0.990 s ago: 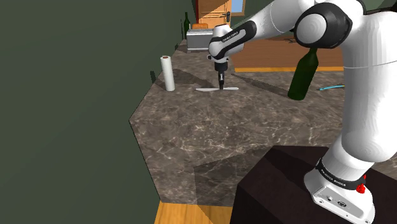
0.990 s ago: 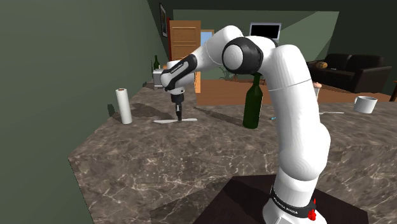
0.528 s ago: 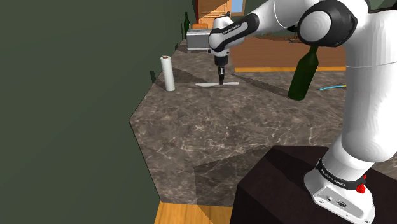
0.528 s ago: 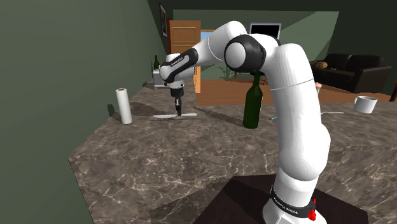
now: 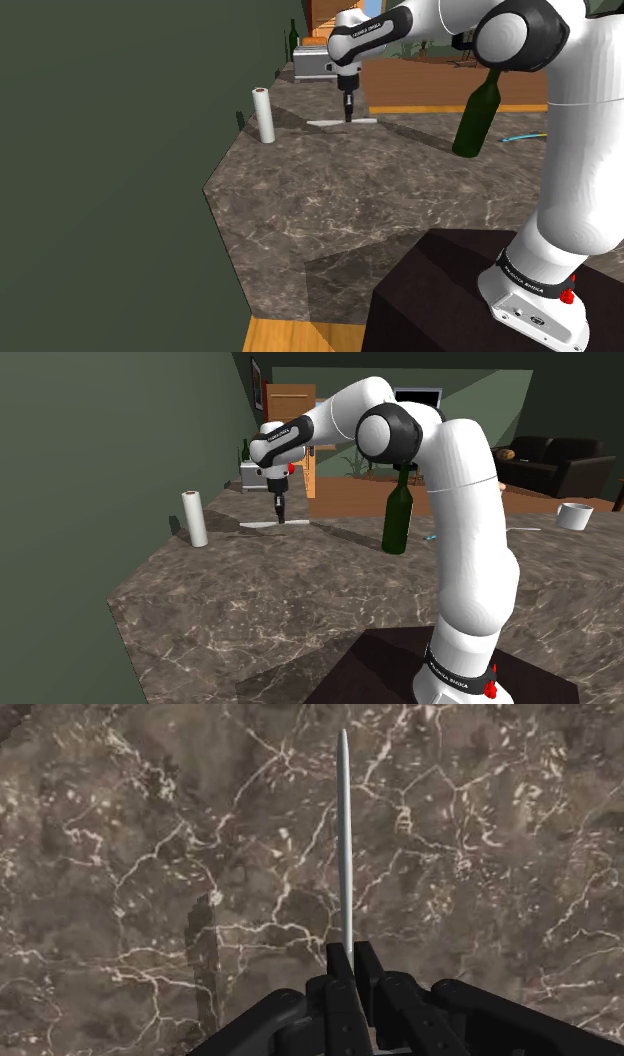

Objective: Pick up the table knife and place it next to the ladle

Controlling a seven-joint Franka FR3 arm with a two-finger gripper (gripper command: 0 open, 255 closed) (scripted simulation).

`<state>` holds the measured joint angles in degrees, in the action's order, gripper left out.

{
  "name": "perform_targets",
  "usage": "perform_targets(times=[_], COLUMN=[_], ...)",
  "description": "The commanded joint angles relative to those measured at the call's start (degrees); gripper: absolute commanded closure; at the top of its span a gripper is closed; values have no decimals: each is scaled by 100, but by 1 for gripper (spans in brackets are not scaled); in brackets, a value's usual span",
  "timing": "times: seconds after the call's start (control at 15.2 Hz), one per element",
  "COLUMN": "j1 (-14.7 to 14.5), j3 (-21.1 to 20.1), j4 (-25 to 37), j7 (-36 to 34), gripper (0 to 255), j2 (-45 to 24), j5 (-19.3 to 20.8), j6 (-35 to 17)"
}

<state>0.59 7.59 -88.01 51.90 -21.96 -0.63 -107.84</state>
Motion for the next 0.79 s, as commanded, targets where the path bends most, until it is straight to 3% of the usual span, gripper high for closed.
perform_targets(times=[0.0,0.53,0.73], j1=[0,7,83], j3=[3,9,90], j4=[79,578,-370], j7=[1,10,174], gripper=[255,255,255], j2=[44,95,752], j5=[5,11,82], j6=[126,675,374])
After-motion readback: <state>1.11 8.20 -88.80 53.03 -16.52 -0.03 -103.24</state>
